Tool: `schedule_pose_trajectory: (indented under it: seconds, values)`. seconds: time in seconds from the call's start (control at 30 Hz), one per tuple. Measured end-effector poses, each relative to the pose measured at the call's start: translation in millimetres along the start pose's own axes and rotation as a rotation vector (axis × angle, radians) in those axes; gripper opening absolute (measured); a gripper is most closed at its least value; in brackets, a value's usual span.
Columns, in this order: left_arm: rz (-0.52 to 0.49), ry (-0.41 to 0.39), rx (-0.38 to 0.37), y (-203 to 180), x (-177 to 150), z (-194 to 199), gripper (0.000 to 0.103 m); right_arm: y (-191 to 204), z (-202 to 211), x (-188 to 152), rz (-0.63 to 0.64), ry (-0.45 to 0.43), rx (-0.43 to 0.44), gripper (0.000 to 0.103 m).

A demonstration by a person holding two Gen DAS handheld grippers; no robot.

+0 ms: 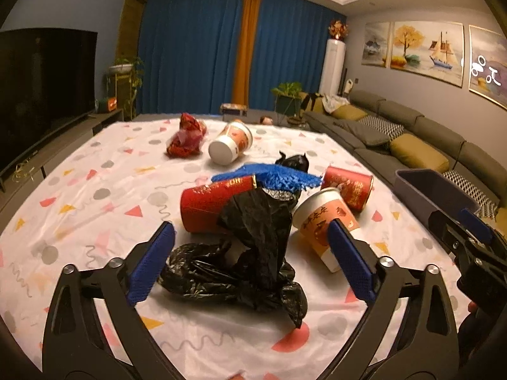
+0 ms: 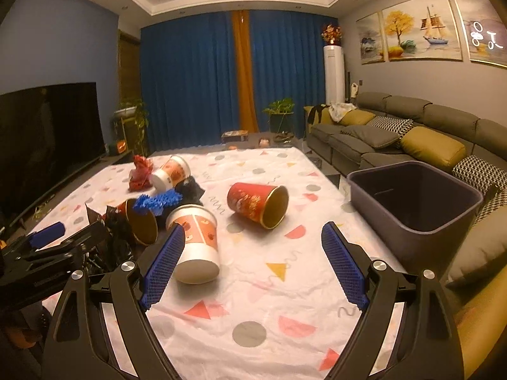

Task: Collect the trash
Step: 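Grasp the black plastic bag with the left tool while the right tool approaches the white-orange cup, then close the right tool around the white-orange paper cup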

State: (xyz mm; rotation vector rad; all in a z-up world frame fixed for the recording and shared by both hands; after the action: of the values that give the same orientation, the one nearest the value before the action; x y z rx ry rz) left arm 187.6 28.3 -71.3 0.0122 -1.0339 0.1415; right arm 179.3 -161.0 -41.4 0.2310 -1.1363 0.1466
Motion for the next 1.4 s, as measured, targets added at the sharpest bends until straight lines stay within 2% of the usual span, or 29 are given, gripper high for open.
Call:
schedule_pose_trajectory:
  seconds: [0.03, 0.1, 0.13, 0.2, 0.23, 0.3, 0.4, 0.7, 0.87, 1.13, 1.23, 1.4]
  values:
    - [-0.006, 0.016, -0.001, -1, -1, -4, 0.086, 0, -3, 0, 0.001, 0.007, 0.004, 0.085]
    - [-0.013, 0.054, -0.007, -1, -6, -13, 0.070, 4, -8, -2, 0.010, 0.021, 0.014, 0.085]
    - [-0.011, 0.073, -0.015, 0, -8, -17, 0.066, 7, -12, -2, 0.017, 0.030, 0.021, 0.085]
    - [-0.005, 0.099, -0.038, 1, -12, -22, 0.043, 12, -18, -3, 0.028, 0.042, 0.033, 0.085]
    - [0.000, 0.106, -0.046, 2, -13, -23, 0.037, 16, -23, -3, 0.036, 0.053, 0.040, 0.085]
    - [0.018, 0.120, -0.067, 4, -15, -24, 0.017, 21, -28, -3, 0.046, 0.066, 0.051, 0.085]
    - [0.050, 0.115, -0.093, 12, -14, -21, 0.005, 29, -40, -2, 0.064, 0.086, 0.065, 0.085]
    - [0.096, -0.005, -0.080, 41, 6, 21, 0.003, 46, -78, -8, 0.085, 0.174, 0.085, 0.085]
    - [0.110, -0.014, -0.066, 54, 9, 23, 0.003, 50, -91, -8, 0.092, 0.211, 0.090, 0.084]
    - [0.123, -0.002, -0.064, 60, 6, 19, 0.003, 51, -110, -15, 0.080, 0.302, 0.118, 0.073]
    - [0.123, -0.002, -0.064, 60, 6, 19, 0.003, 50, -113, -17, 0.071, 0.326, 0.130, 0.064]
    - [0.120, -0.010, -0.061, 61, 7, 22, 0.003, 48, -111, -17, 0.051, 0.321, 0.142, 0.059]
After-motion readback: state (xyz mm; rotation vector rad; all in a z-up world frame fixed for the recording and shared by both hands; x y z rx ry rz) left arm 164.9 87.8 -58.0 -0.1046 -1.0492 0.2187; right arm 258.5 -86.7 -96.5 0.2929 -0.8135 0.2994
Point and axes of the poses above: each gripper's, at about its wrist camera, not at the fingertips, and z roughly against the way its jaws point, y to its left, x to its top, the point moved 4 cm from there along -z, roughly the way its jaws point, and after that the axes turned 7 degrees about x, right-handed, at the moved point
